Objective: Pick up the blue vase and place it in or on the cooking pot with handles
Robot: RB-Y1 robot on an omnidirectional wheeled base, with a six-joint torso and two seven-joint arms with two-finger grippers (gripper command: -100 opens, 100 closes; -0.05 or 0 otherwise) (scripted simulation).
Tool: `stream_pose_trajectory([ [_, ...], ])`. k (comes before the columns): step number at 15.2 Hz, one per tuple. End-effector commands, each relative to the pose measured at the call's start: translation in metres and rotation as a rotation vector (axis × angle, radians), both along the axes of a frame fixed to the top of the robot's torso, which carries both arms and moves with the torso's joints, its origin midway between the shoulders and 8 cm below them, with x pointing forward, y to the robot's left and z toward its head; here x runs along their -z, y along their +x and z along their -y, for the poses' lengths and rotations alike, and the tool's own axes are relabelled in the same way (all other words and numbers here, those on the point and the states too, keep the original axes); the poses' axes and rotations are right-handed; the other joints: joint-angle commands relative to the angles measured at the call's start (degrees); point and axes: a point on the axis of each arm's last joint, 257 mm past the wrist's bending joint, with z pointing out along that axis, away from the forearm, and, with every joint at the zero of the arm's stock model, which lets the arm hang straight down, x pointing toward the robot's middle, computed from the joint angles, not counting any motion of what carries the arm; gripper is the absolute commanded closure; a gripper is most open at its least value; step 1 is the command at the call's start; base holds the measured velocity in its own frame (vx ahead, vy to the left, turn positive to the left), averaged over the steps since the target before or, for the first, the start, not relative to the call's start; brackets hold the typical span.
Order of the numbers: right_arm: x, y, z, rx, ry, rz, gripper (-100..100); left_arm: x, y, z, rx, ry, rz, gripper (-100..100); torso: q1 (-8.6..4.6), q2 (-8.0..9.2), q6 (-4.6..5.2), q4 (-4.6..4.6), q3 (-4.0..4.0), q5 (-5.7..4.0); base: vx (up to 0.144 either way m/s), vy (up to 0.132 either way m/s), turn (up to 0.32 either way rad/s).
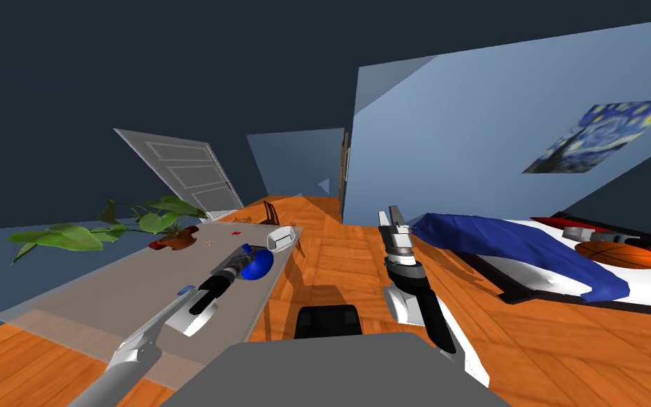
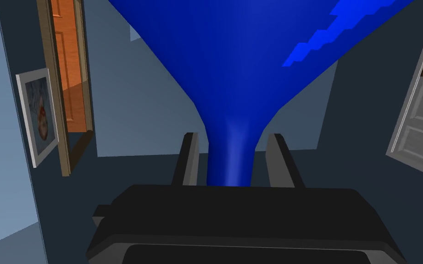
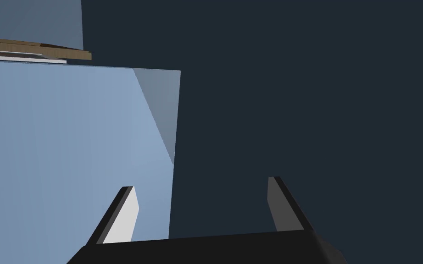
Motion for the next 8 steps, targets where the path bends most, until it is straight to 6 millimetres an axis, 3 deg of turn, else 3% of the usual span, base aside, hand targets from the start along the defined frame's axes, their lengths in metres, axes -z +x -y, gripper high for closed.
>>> stream_pose_trajectory([
  [1,0.000,0.000,0.000,0.000,0.000,0.000,0,-0.014,0.006,0.001,0.021,-0.004,0.009,100,0.00,0.00,0.00,0.00,0.00,0.00,0.044,0.050,-0.187],
  [8,0.000,0.000,0.000,0.000,0.000,0.000,0,-0.049,0.021,-0.001,0.066,0.015,0.023,100,0.23,-0.39,0.03,0.03,-0.16,-0.08,0.099,0.090,-0.196],
])
